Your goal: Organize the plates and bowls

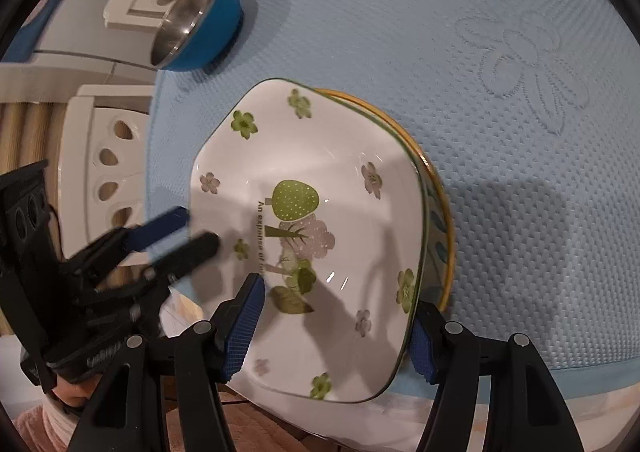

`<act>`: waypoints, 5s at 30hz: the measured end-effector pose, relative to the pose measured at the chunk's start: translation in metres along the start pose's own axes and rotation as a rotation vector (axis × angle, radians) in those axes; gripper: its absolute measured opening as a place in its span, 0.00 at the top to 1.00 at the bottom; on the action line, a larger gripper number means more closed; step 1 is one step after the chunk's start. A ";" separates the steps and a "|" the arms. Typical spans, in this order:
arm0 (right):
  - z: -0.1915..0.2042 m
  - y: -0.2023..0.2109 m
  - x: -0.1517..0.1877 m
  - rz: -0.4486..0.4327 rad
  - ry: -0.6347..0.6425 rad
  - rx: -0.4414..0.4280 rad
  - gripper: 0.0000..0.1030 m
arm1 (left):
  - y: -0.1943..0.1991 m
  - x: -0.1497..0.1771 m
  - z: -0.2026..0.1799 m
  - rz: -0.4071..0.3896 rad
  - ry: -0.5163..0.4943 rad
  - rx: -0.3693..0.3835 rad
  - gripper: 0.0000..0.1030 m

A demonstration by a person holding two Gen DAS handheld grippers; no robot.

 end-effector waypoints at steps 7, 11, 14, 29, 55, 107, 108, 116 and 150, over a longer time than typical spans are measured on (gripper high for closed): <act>-0.003 -0.004 0.002 0.006 -0.027 0.068 0.39 | -0.006 0.002 -0.010 0.013 -0.036 -0.034 0.50; -0.004 0.002 0.004 -0.013 -0.036 0.069 0.38 | -0.006 0.003 -0.008 0.013 -0.029 -0.049 0.49; -0.005 0.005 0.005 -0.019 -0.038 0.081 0.38 | -0.004 0.004 -0.006 0.011 -0.031 -0.053 0.49; -0.010 0.006 0.018 -0.027 -0.091 0.089 0.39 | -0.003 0.007 0.004 0.024 0.017 -0.068 0.48; -0.102 0.077 -0.024 0.009 0.061 -0.031 0.39 | -0.023 -0.045 -0.053 -0.008 0.299 -0.196 0.47; -0.318 0.197 -0.325 -0.210 0.171 0.127 0.38 | -0.152 -0.276 -0.255 -0.073 0.412 -0.088 0.42; -0.319 0.192 -0.329 -0.201 0.173 0.127 0.38 | -0.155 -0.278 -0.254 -0.074 0.414 -0.087 0.42; -0.318 0.173 -0.343 -0.160 0.204 0.106 0.46 | -0.171 -0.286 -0.253 -0.066 0.402 -0.071 0.48; -0.325 0.161 -0.269 -0.093 0.244 0.142 0.55 | -0.172 -0.256 -0.250 -0.008 0.283 -0.065 0.63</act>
Point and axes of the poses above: each gripper's, at about its wrist camera, not at the fingertips, and y roughly against the way its jaws point, z to its left, x to its underside, the point moved 4 cm from there along -y, roughly the way its jaws point, and after that the axes turned 2 degrees about x, right-handed, at the moved point
